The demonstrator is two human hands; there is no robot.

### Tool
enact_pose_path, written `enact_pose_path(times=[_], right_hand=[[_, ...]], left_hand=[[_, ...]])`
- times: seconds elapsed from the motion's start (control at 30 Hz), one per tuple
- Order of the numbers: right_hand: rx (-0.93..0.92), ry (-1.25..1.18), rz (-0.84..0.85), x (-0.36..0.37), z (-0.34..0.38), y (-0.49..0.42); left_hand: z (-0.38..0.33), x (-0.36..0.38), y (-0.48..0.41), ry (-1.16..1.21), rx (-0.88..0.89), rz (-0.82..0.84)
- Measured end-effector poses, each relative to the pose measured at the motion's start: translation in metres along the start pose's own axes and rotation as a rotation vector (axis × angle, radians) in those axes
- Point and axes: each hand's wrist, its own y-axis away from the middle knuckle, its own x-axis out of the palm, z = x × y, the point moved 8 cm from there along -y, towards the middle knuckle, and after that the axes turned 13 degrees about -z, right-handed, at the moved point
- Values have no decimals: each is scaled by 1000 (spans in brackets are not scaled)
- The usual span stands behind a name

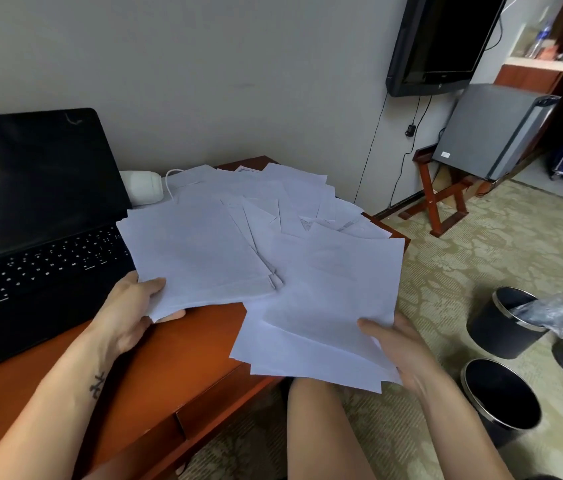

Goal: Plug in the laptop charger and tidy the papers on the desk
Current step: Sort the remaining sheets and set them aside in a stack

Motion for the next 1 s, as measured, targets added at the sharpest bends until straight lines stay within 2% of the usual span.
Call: enact_pose_path(times=[0.17, 0.43, 0.7, 1.0], right_hand=[[-59, -62, -59, -18, 12, -7], [-3, -226, -120, -23, 6, -14], [25, -328, -180, -32, 5, -22], [59, -420, -180, -34, 8, -18]], left_hand=[[-7, -4, 2, -215, 121, 23], [-22, 1, 9, -313, 406, 20], [-32, 0, 15, -224, 433, 0], [-24, -3, 10, -196, 369, -32]])
